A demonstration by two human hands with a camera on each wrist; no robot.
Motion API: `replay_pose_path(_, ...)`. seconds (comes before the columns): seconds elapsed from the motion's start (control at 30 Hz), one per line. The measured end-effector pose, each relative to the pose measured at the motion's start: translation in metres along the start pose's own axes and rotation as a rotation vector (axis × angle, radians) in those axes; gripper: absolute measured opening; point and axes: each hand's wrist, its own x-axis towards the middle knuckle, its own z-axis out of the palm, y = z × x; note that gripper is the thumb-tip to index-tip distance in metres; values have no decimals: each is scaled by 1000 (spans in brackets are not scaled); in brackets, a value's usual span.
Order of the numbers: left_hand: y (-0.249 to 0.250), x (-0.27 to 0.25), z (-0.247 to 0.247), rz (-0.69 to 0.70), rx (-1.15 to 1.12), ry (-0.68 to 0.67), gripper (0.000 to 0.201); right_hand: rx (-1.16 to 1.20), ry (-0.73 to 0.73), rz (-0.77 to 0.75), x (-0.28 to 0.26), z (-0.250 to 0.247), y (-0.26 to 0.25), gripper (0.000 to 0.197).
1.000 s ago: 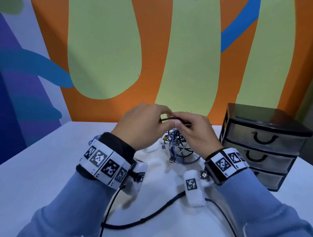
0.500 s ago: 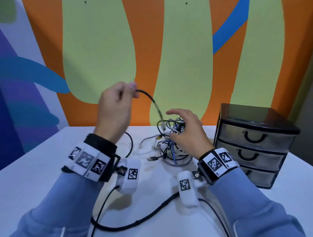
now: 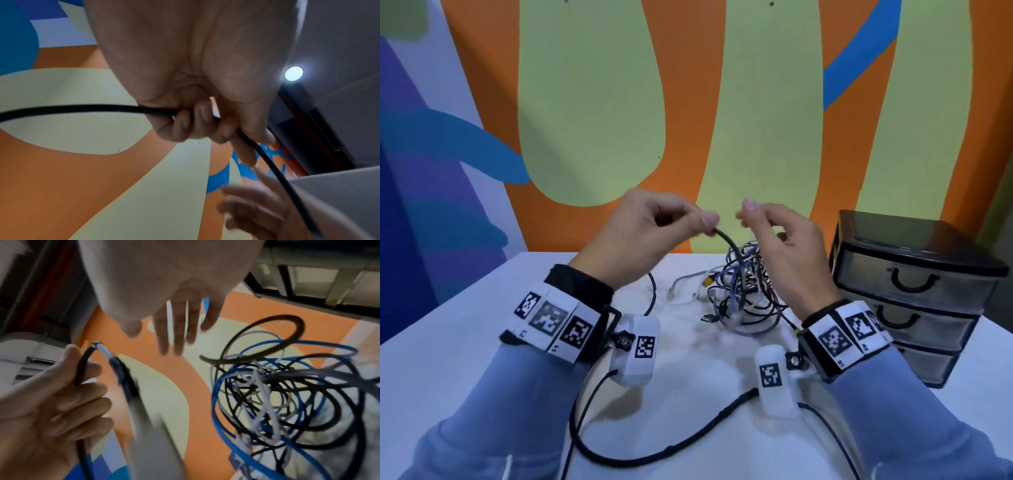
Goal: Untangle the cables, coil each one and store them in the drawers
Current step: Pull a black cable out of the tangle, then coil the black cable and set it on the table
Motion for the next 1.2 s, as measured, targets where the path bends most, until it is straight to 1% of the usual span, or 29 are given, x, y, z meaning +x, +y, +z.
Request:
replay_pose_path(0.07, 5, -3, 11, -27, -19, -105, 18, 355, -242, 137, -2, 6, -15, 50)
replay_pose_path(0.1, 6, -3, 15, -44, -25, -143, 16, 448, -346, 198, -4, 8, -21, 56)
replay_pose_path(0.13, 5, -3, 18, -62, -34, -177, 18, 483, -407, 241, -6, 11, -23, 60)
replay_pose_path(0.17, 5, -3, 18, -85, -54, -201, 24, 484, -434, 268, -7, 12, -23, 62)
replay_pose_path(0.23, 3, -2, 9, -168, -108, -201, 39, 439, -442, 276, -6, 9, -18, 68)
replay_pose_path(0.27, 2, -2, 1, -211, -116, -185, 43, 425, -422, 272, -4, 6, -15, 66)
replay_pose_path(0.3, -1, -1, -8, -243, -102, -160, 45, 436, -397, 281, -2, 1, -12, 57)
replay_pose_path(0.33, -4, -2, -16, -261, -72, -127, 42, 478, -374, 301, 0, -4, -11, 48)
replay_pose_path(0.37, -8, -2, -23, -259, -45, -82, 37, 533, -362, 329, 2, -9, -9, 43)
replay_pose_path(0.4, -12, -3, -28, -244, -39, -24, 31, 587, -361, 361, 3, -12, -8, 42)
replay_pose_path(0.47, -18, -4, -31, -182, -99, 89, 23, 662, -425, 414, 4, -15, -7, 42)
replay_pose_path(0.53, -18, -4, -27, -107, -160, 165, 22, 700, -536, 462, 2, -12, -10, 44)
replay_pose_path(0.6, -16, -2, -19, -42, -155, 222, 21, 749, -607, 495, 0, -9, -12, 49)
replay_pose_path(0.7, -14, 1, -9, 26, -110, 260, 19, 819, -629, 498, 0, -9, -14, 49)
replay_pose_path(0.83, -13, 2, 0, 74, -37, 276, 16, 905, -660, 472, -2, -9, -15, 38)
replay_pose_path(0.9, -17, 2, 3, 64, 34, 275, 15, 973, -648, 468, -1, -10, -17, 35)
replay_pose_path(0.97, -22, 2, 5, -10, 162, 230, 18, 1033, -577, 452, 1, -10, -19, 34)
replay_pose_path(1.0, -25, 2, 8, -52, 232, 167, 22, 1055, -529, 439, 2, -10, -19, 34)
replay_pose_path(1.1, -26, 1, 22, -175, 388, -128, 30, 1115, -368, 384, 4, -12, -19, 39)
replay_pose_path(1.17, -22, -1, 34, -229, 384, -318, 31, 1133, -242, 359, 5, -12, -18, 42)
replay_pose_path(1.2, -19, -3, 39, -224, 364, -386, 28, 1143, -185, 356, 5, -12, -17, 42)
